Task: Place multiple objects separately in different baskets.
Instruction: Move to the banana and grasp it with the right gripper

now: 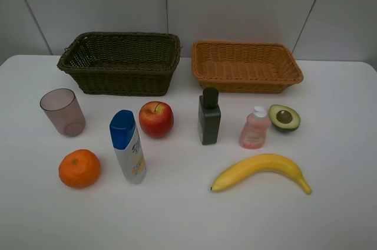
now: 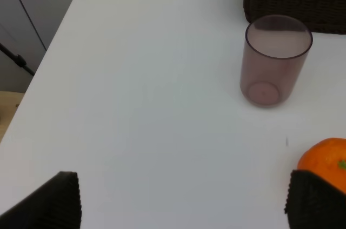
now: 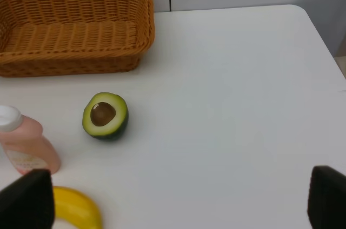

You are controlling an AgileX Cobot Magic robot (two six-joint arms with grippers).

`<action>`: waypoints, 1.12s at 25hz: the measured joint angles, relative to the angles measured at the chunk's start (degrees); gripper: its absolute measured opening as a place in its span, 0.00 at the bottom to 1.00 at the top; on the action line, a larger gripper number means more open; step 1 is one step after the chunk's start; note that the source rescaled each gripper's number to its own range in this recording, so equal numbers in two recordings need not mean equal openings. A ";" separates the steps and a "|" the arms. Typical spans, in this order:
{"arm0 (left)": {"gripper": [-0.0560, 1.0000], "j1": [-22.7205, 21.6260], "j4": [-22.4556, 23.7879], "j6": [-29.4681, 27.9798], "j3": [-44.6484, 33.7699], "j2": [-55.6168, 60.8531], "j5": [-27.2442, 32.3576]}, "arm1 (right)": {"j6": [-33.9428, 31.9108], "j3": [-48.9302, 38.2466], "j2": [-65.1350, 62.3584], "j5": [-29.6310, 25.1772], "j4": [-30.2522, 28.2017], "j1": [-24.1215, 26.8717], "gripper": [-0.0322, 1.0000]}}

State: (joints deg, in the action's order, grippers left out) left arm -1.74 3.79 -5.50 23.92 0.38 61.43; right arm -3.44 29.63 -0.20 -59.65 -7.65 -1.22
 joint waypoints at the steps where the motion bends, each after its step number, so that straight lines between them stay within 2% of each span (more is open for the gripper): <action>1: 1.00 0.00 0.00 0.00 0.00 0.00 0.00 | 0.00 0.00 0.00 0.00 0.00 0.00 0.99; 28: 1.00 0.00 0.00 0.00 0.00 0.00 0.00 | 0.00 0.00 0.00 0.00 0.00 0.00 0.99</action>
State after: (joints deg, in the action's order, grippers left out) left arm -1.74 3.79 -5.50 23.92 0.38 61.43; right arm -3.44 29.63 -0.20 -59.65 -7.65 -1.22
